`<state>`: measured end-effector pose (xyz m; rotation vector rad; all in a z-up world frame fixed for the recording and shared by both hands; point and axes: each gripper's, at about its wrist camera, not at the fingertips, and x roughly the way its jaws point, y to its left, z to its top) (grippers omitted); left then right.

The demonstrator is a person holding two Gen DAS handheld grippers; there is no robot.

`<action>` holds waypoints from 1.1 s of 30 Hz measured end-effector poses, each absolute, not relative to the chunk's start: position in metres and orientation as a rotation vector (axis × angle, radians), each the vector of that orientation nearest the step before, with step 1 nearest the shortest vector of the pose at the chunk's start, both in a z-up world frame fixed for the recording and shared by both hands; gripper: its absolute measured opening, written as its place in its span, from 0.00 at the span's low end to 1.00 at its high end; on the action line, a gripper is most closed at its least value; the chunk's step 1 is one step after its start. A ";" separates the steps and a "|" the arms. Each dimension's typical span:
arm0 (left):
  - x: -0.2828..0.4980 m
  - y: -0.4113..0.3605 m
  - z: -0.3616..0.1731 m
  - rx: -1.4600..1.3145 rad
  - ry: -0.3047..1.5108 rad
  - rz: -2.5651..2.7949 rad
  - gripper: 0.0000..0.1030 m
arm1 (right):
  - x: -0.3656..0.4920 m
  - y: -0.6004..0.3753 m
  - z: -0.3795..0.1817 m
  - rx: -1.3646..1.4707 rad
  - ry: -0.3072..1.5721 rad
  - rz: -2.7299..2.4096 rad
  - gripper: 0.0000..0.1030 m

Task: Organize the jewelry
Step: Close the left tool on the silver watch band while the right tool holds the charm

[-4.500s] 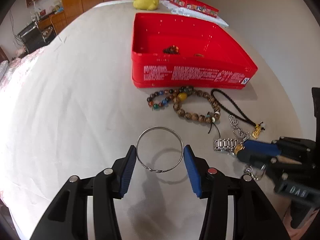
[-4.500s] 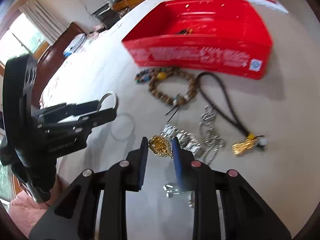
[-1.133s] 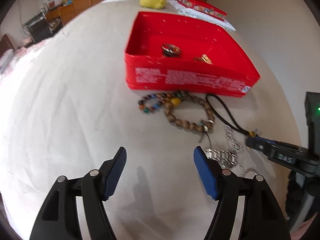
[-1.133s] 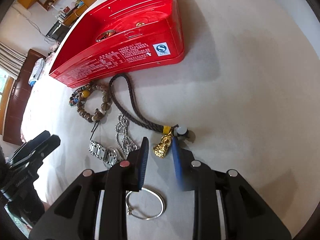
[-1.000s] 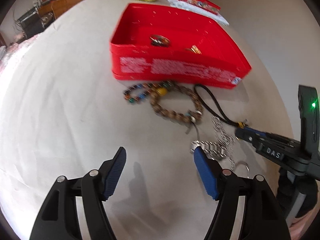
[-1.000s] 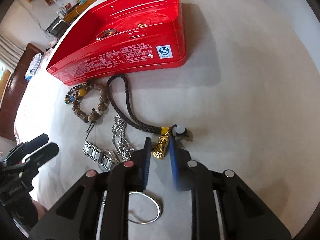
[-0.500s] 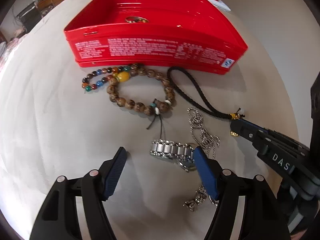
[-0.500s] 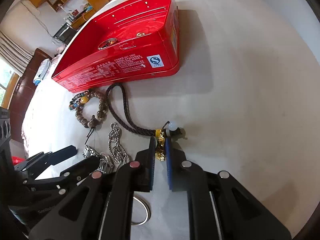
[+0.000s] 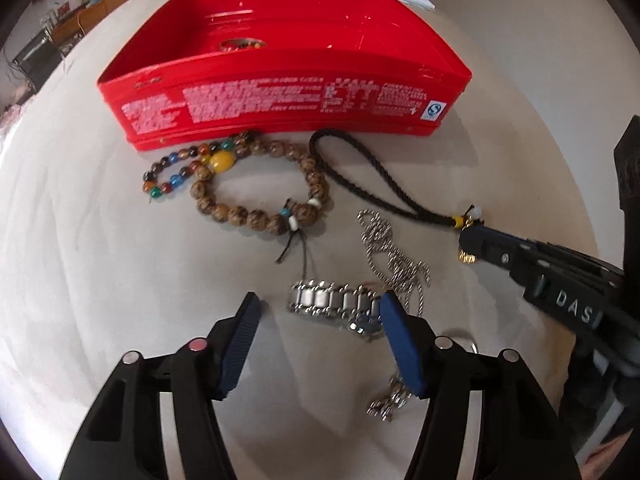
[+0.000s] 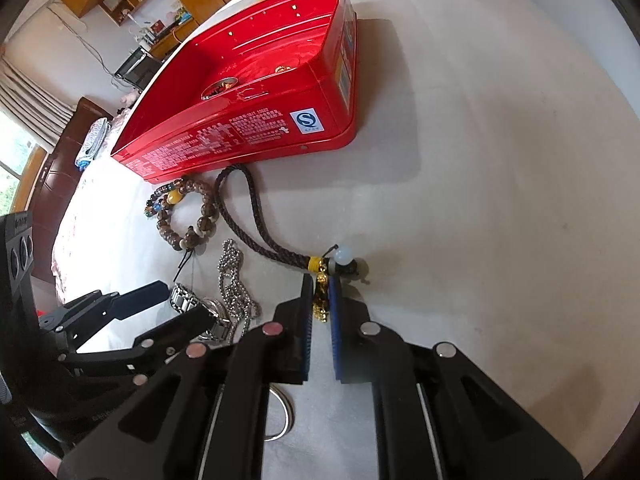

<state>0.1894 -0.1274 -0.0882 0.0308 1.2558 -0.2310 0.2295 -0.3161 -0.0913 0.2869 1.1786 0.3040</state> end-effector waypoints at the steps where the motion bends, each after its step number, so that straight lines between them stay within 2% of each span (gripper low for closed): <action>1: 0.189 -0.121 -0.086 0.026 1.256 -0.227 0.53 | 0.230 -0.316 -0.092 0.286 1.179 0.304 0.06; 3: 0.190 -0.109 -0.085 0.019 1.252 -0.188 0.46 | 0.230 -0.315 -0.092 0.282 1.179 0.303 0.06; 9: 0.190 -0.102 -0.079 -0.039 1.258 -0.231 0.46 | 0.229 -0.316 -0.093 0.285 1.180 0.303 0.06; 14: 0.189 -0.118 -0.079 -0.029 1.260 -0.264 0.59 | 0.229 -0.316 -0.092 0.285 1.180 0.303 0.06; 27: 0.187 -0.131 -0.085 -0.048 1.287 -0.275 0.63 | 0.231 -0.319 -0.093 0.297 1.183 0.308 0.06; 33: 0.184 -0.154 -0.091 0.036 1.281 -0.263 0.68 | 0.231 -0.319 -0.093 0.301 1.183 0.308 0.06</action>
